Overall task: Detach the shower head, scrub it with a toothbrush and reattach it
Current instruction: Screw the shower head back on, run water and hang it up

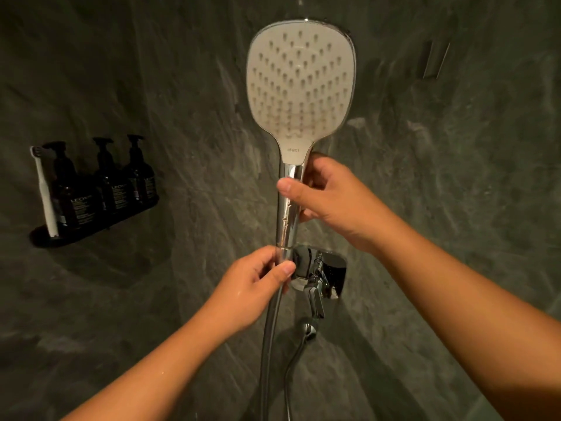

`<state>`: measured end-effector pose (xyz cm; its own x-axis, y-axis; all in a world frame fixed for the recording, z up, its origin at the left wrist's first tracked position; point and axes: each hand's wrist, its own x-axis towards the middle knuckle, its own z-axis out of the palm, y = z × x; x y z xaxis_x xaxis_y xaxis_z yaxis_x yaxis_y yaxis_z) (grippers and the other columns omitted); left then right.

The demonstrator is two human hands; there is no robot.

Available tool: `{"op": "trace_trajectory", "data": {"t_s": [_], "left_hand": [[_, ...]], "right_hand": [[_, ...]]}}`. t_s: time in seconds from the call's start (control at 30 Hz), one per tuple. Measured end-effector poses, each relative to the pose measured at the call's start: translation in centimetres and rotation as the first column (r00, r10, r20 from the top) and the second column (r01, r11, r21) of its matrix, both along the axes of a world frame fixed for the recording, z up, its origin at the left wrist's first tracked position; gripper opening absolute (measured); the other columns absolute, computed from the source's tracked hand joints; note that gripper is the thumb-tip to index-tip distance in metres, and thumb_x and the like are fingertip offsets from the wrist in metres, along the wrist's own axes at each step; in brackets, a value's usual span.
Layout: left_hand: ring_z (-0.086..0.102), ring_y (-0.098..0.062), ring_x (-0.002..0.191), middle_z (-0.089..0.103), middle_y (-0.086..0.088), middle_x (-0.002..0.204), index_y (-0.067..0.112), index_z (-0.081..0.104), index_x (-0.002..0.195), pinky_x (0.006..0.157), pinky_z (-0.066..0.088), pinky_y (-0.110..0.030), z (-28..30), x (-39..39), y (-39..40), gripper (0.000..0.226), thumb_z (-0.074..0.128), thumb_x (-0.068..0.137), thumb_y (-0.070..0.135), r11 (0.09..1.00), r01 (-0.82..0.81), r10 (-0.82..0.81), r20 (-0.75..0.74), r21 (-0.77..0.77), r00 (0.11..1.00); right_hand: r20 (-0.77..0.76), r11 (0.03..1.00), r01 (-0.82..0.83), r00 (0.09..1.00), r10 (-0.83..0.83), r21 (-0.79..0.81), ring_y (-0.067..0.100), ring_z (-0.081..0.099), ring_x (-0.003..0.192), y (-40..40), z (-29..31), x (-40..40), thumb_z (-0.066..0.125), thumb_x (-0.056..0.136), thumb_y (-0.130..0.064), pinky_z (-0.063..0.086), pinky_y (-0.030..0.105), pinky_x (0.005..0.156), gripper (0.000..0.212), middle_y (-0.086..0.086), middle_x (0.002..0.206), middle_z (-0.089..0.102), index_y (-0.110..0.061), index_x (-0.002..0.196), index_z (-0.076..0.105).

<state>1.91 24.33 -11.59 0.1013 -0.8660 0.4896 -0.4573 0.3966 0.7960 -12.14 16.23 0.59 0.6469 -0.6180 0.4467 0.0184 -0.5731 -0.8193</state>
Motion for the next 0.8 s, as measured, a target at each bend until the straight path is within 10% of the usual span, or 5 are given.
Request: {"op": "trace_trajectory", "data": {"t_s": [0.17,0.43,0.63,0.8], "left_hand": [[0.064,-0.009,0.067,0.065,0.011,0.067,0.039,0.06,0.077,0.067,0.051,-0.033,-0.1,0.2,0.0,0.017,0.054,0.084,0.053,1.0,-0.024,0.024,0.012,-0.01,1.0],[0.062,-0.004,0.064,0.065,0.009,0.065,0.037,0.058,0.074,0.064,0.047,-0.024,-0.4,-0.3,0.2,0.017,0.057,0.091,0.036,0.999,-0.05,0.051,0.048,-0.019,0.998],[0.064,-0.009,0.068,0.064,0.006,0.069,0.016,0.061,0.082,0.068,0.049,-0.022,0.1,0.5,0.4,0.02,0.056,0.092,0.032,0.998,0.068,-0.068,-0.018,0.002,0.998],[0.064,-0.013,0.069,0.065,0.002,0.069,0.007,0.061,0.083,0.069,0.049,-0.028,0.2,0.3,0.5,0.023,0.055,0.091,0.028,0.998,0.067,-0.066,-0.023,0.007,0.998]], "right_hand": [[0.03,0.998,0.057,0.998,-0.057,0.014,0.008,0.065,0.062,-0.1,0.3,0.4,0.07,0.085,-0.021,0.053,0.024,0.053,0.017,0.003,0.075,0.067,-0.006,0.092,0.065],[0.011,0.942,0.277,0.96,-0.28,-0.189,0.03,0.07,0.066,-0.5,-0.6,1.1,0.074,0.077,-0.041,0.059,0.05,0.06,0.031,0.012,0.073,0.07,-0.011,0.08,0.066],[0.111,0.881,-0.352,0.936,0.334,0.317,0.034,0.067,0.106,-1.3,-0.1,-0.6,0.055,0.093,-0.011,0.056,0.041,0.088,0.027,0.02,0.118,0.067,0.0,0.118,0.056],[0.152,0.916,-0.302,0.951,0.269,0.266,0.026,0.065,0.086,-1.1,-0.3,0.1,0.06,0.086,-0.008,0.056,0.04,0.08,0.018,0.011,0.09,0.065,-0.007,0.104,0.056]]}}
